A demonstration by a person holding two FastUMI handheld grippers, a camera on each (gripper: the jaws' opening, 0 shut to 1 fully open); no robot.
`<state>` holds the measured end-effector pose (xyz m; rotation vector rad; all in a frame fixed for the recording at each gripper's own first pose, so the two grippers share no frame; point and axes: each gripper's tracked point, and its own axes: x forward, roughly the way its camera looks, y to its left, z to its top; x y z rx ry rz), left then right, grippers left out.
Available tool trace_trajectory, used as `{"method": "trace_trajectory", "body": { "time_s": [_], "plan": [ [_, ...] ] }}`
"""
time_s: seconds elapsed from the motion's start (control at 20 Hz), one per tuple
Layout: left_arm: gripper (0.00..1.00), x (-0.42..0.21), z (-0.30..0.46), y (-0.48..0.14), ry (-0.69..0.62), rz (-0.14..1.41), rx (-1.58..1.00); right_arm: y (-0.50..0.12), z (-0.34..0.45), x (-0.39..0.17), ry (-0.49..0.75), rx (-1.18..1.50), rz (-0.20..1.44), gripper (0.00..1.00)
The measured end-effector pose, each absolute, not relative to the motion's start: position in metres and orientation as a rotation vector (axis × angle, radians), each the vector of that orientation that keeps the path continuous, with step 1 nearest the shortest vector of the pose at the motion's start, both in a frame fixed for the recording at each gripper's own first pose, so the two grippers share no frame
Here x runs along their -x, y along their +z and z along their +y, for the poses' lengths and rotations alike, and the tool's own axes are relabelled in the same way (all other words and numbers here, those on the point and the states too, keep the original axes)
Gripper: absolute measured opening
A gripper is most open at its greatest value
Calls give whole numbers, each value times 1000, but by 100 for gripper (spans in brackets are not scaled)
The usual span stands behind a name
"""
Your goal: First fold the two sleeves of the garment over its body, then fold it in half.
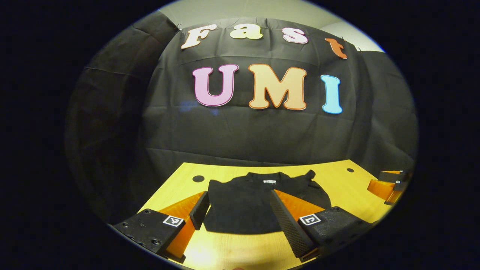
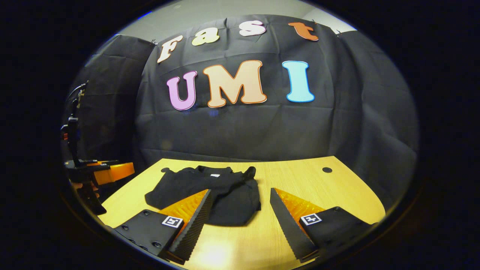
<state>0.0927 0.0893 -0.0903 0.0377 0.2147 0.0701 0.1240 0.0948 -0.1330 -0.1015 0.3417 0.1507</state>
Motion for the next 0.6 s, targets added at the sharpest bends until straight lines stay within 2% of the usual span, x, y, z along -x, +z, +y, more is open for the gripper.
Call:
{"method": "trace_trajectory", "body": {
  "time_s": [0.15,0.2,0.4,0.5,0.55,0.6],
  "plan": [
    [99,-51,91,-87,62,210,-44,-135,99,-81,130,89,312,97],
    [95,-40,95,-83,68,194,-43,-135,103,-65,130,67,303,97],
    [95,-8,106,-66,89,148,-14,-130,111,-20,111,-5,239,94],
    [98,5,111,-63,87,147,-6,-128,117,-3,98,-50,218,94],
    [95,11,114,-62,88,147,-8,-129,120,3,91,-69,215,97],
    [96,16,118,-61,89,144,-12,-130,120,9,82,-81,210,94]
  ]
}}
